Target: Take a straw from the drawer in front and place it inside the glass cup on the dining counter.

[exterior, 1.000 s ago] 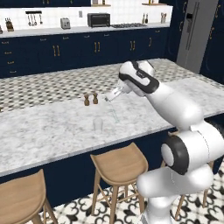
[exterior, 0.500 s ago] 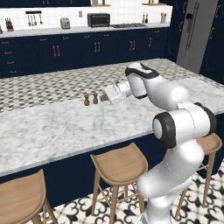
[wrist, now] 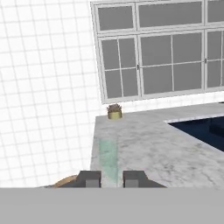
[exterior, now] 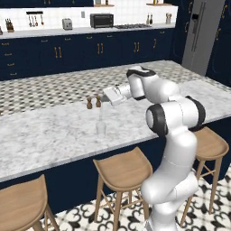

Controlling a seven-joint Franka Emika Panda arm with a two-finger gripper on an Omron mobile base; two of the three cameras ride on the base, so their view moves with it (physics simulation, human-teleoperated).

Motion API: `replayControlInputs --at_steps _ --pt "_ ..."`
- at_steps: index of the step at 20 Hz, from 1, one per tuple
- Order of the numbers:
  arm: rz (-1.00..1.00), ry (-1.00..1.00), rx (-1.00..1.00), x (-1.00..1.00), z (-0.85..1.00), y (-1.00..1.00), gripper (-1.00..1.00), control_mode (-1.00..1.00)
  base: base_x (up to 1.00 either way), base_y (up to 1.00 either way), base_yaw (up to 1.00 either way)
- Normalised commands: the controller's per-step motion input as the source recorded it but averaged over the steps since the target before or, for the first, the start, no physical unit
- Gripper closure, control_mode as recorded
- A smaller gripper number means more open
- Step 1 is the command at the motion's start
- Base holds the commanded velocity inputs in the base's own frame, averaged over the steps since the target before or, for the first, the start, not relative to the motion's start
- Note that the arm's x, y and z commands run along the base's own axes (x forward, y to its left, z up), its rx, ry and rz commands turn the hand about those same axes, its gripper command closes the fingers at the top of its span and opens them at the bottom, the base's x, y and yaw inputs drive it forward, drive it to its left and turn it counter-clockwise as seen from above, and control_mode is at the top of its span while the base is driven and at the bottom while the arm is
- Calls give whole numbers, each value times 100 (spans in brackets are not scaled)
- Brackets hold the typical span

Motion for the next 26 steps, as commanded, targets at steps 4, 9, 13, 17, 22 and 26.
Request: replayControlInputs --at_steps 4,9,13,17,22,26 --pt "-7 0 -5 28 -24 0 100 -100 0 0 0" --pt "-7 0 -4 17 -43 2 100 -100 0 0 0" --pt "-7 0 -6 11 -35 12 100 -100 0 0 0" --pt "-6 0 -4 14 -19 16 100 -100 0 0 0" --pt "-5 0 -1 25 -11 13 100 -100 0 0 0" --pt "-4 0 0 33 -6 3 100 -100 0 0 0"
